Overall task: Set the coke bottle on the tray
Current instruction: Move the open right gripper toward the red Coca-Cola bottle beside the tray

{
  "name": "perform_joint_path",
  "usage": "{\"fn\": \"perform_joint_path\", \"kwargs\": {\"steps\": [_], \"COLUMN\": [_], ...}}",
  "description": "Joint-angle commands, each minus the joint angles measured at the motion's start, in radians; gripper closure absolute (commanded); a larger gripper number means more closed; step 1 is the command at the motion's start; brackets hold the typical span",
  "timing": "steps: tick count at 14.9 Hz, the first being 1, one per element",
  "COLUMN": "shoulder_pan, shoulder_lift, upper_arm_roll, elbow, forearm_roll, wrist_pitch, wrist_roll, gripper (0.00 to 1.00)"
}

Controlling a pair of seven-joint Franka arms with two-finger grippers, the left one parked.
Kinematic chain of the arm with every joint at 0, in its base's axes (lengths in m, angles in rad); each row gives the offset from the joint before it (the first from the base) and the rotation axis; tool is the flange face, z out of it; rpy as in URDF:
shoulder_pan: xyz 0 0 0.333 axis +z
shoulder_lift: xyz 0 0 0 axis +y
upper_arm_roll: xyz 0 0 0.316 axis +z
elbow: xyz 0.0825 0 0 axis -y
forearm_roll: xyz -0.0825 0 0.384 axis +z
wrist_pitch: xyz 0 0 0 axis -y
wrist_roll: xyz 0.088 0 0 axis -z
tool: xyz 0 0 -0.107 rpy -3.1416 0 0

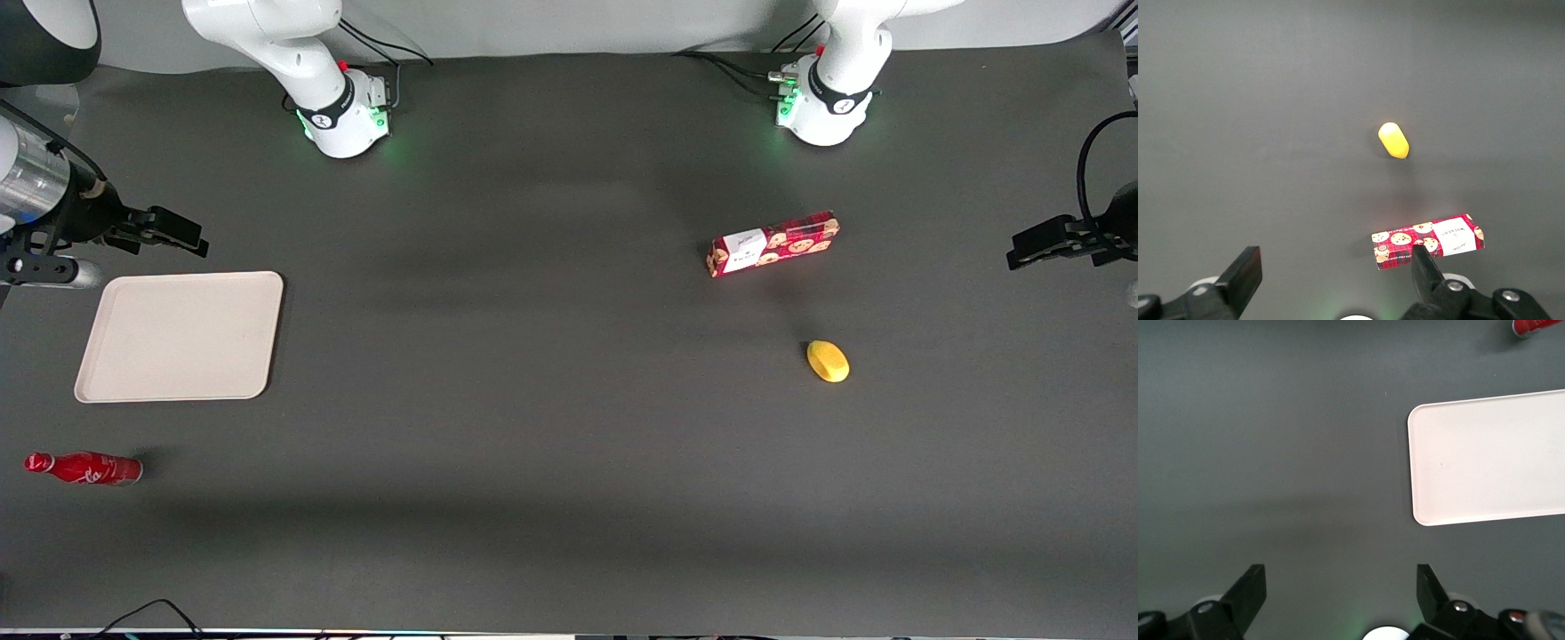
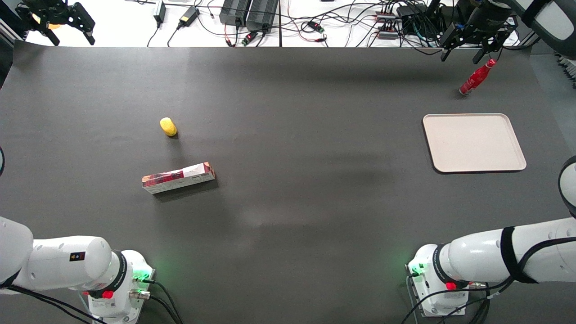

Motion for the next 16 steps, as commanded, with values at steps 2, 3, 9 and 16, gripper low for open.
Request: {"fn": "perform_joint_path", "kwargs": {"steps": [2,3,9,16], "shoulder_pan": [0.003,0.001,0.001,0.003], "shoulder_lift": [0.003,0.003,0.011,0.116], "upper_arm_roll": [0.001,0.001,-0.076,-0.317], "elbow": [0.029,0.032,0.035,0.036], "forearm_roll": [-0.032,-0.034,-0.124,-0.178], "wrist_pitch": [-0.027,-0.027,-0.018,0.178], "wrist_roll": [0.027,0.025,-0.16,-0.697], "gripper": [0.0,0.0,0.0,0.0]}}
